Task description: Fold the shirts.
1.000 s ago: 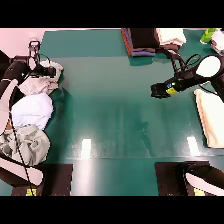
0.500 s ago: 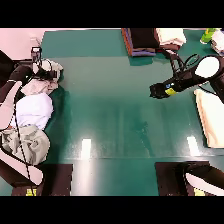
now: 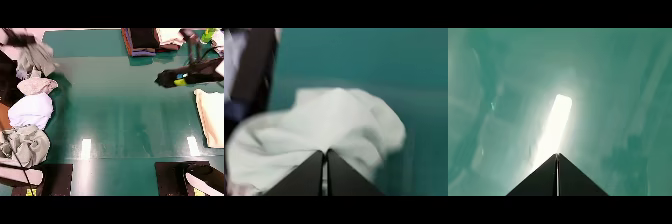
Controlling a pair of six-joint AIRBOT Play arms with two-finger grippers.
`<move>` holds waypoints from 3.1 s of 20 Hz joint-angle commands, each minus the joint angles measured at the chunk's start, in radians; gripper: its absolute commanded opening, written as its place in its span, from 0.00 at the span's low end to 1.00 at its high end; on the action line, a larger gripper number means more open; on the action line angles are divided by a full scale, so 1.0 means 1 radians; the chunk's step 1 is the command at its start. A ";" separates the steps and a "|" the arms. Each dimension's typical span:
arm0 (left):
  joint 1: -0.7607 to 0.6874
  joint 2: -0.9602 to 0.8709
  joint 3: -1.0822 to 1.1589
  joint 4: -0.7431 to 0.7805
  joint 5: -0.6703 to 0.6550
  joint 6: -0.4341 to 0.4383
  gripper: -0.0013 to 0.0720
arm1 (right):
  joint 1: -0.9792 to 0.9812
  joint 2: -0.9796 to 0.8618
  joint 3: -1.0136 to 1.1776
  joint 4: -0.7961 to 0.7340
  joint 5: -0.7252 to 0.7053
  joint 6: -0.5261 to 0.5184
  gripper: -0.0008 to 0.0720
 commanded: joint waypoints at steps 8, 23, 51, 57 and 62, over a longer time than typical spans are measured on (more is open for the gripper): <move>-0.470 0.420 0.058 -0.026 -0.301 0.158 0.05 | -0.166 0.040 0.355 -0.002 0.014 0.000 0.04; -0.855 -0.042 -0.045 -0.184 -0.376 0.139 0.85 | -0.219 0.040 0.406 0.000 0.115 0.000 0.04; -0.353 -0.207 -0.234 -0.329 -0.317 0.074 0.05 | -0.230 -0.028 0.285 -0.063 0.356 0.000 0.04; -0.353 -0.201 -0.174 -0.293 -0.395 0.101 0.05 | -0.341 0.122 -0.344 -0.050 0.312 0.003 0.41; -0.353 -0.201 -0.174 -0.293 -0.399 0.101 0.05 | -0.340 0.103 -0.651 0.106 0.114 0.004 0.61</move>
